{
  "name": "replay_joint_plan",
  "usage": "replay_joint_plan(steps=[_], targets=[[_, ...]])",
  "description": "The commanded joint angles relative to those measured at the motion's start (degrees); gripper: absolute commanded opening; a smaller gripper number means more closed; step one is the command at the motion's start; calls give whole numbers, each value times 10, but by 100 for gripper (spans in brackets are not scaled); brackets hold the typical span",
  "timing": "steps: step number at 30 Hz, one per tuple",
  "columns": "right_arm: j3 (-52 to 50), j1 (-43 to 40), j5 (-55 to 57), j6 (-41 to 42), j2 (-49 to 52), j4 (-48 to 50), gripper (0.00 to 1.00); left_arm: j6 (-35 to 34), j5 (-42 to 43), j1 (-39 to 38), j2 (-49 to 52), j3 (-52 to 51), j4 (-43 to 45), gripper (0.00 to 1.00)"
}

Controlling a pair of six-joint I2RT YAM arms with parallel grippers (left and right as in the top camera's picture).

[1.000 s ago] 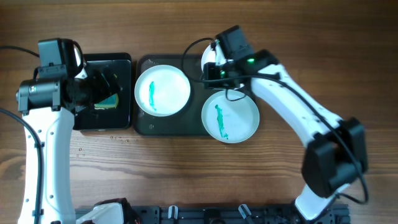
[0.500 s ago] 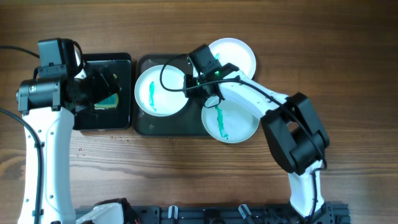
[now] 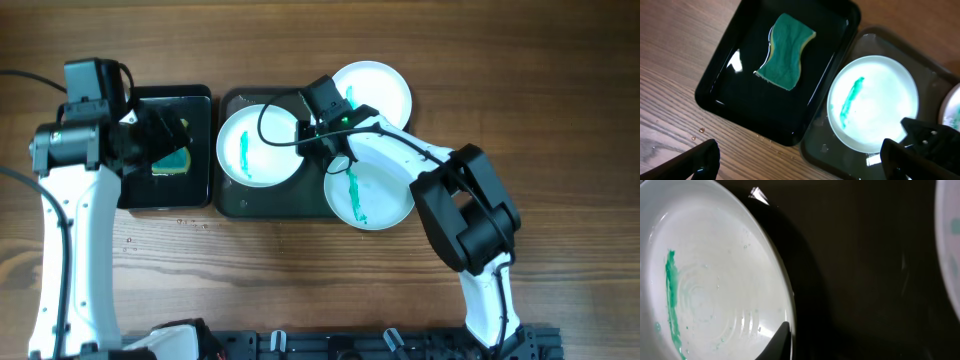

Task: Clean dirty plates on tray and stack at the side
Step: 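Grasp the green-yellow sponge from the black tray with the left gripper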

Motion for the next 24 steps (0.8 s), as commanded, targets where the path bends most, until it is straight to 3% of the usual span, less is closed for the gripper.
replay_joint_plan(steps=[1, 9, 15, 18, 24], targets=[[1, 2, 2, -17, 25, -14, 4, 14, -11, 3, 37, 12, 3, 100], [1, -1, 2, -39, 24, -57, 4, 60, -14, 3, 107, 12, 24, 83], [1, -1, 3, -68, 25, -70, 4, 118, -34, 3, 169, 12, 86, 82], [1, 0, 5, -68, 25, -70, 4, 117, -58, 9, 193, 12, 117, 81], [1, 0, 14, -67, 25, -69, 4, 118, -57, 19, 256, 12, 168, 67]])
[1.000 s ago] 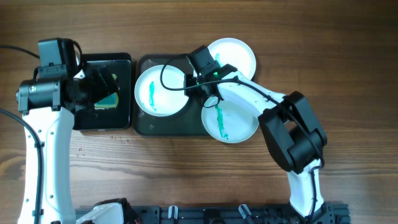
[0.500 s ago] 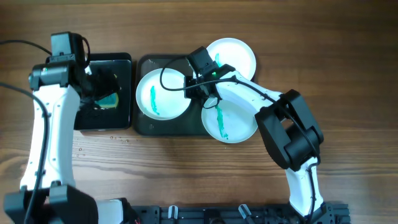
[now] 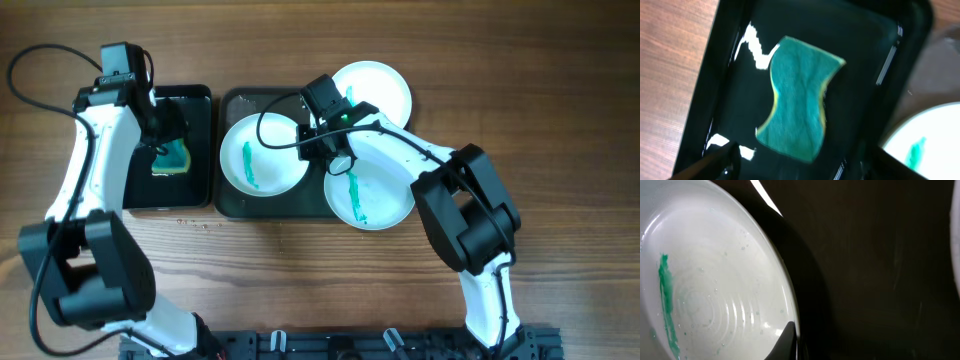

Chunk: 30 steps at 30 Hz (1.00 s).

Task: Clean dirty plates on tray and stack at the side
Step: 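Grasp the green-yellow sponge from the black tray with the left gripper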

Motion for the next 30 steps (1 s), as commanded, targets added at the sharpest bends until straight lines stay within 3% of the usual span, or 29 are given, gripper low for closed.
replay_joint_plan(steps=[1, 6, 20, 22, 25, 30], targets=[[-12, 0, 21, -14, 23, -17, 4, 14, -15, 6, 50, 11, 22, 63], [-12, 0, 21, -15, 23, -18, 4, 14, -14, 6, 92, 11, 45, 51], [-12, 0, 21, -15, 23, -19, 4, 26, -6, 6, 159, 10, 57, 41], [-12, 0, 21, -16, 23, -19, 5, 26, -6, 6, 166, 9, 58, 35], [-12, 0, 21, -15, 23, -19, 4, 26, -6, 6, 167, 8, 58, 5], [-12, 0, 20, -15, 23, -19, 4, 26, -6, 6, 163, 9, 55, 4]])
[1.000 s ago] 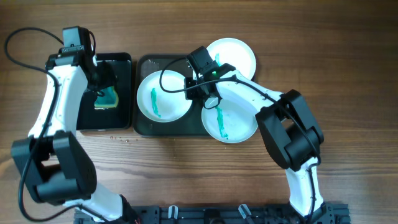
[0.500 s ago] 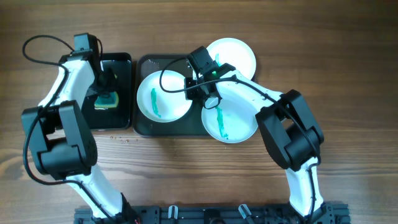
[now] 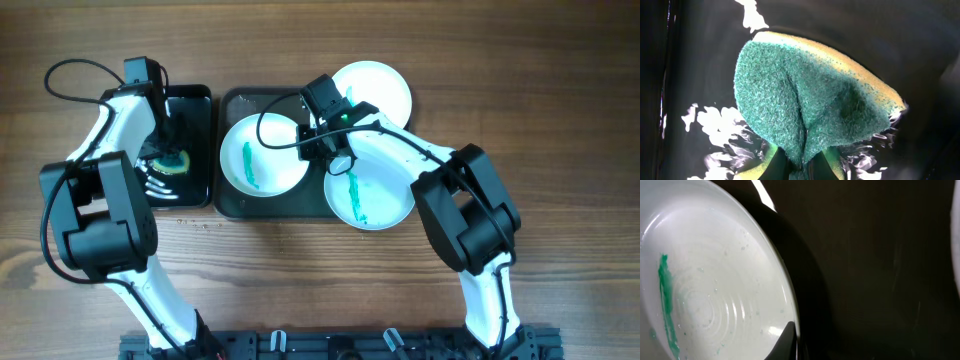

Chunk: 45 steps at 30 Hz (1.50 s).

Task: Clean dirty plates on tray and stack at the side
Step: 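Grasp the green-yellow sponge from the black tray with the left gripper, then hold the plate rim with right gripper, scrub plate with left sponge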

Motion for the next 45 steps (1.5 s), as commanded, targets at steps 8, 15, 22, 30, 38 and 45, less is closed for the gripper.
replay_joint_plan(steps=[8, 15, 22, 30, 38, 45], targets=[[-4, -3, -18, -14, 22, -16, 4, 4, 7, 2, -57, 40, -57, 4], [-4, -11, -61, -13, 4, -30, 4, -15, 198, -5, -132, 60, -134, 4], [-5, -37, -77, -12, 4, -72, 4, -31, 237, -56, -127, 52, -185, 4], [-15, -55, -76, -13, 4, -71, 4, -111, 235, -140, -127, 2, -125, 4], [-15, -55, -68, -14, 5, -69, 4, -209, 139, -191, -127, -91, -26, 4], [-15, -55, -68, -14, 5, -67, 4, -241, 116, -204, -124, -181, 101, 4]])
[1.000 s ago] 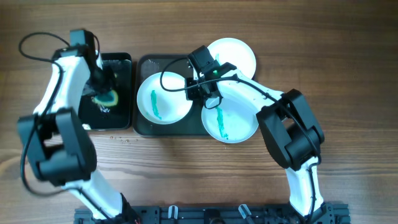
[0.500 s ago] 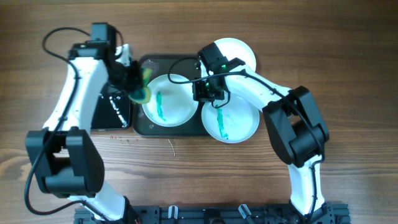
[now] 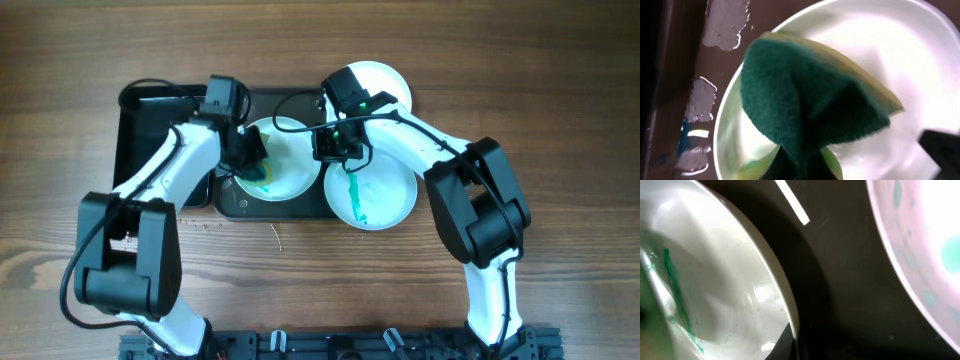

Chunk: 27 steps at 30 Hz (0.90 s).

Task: Clean dirty plates on tray and stack at the side
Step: 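Hold the plate rim with right gripper, scrub plate with left sponge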

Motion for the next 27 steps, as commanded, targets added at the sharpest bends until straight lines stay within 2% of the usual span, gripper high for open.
replay_joint_plan(steps=[1, 7, 14, 18, 22, 27], targets=[[-17, -5, 30, -7, 5, -3, 4, -28, -22, -9, 6, -40, 44, 4], [-24, -6, -2, -11, 9, 0, 4, -28, -11, -10, 46, -50, 50, 4], [-24, -6, -16, -23, 19, 1, 4, 86, 188, -35, 57, -49, 74, 4], [-24, -6, -16, -23, 19, 1, 4, 81, 186, -35, 57, -49, 109, 4], [-24, -6, -15, -23, 19, 0, 4, 12, 71, -25, 57, -45, 137, 4], [-24, -6, -15, -24, 19, -3, 4, -86, -160, -24, 57, -23, 74, 4]])
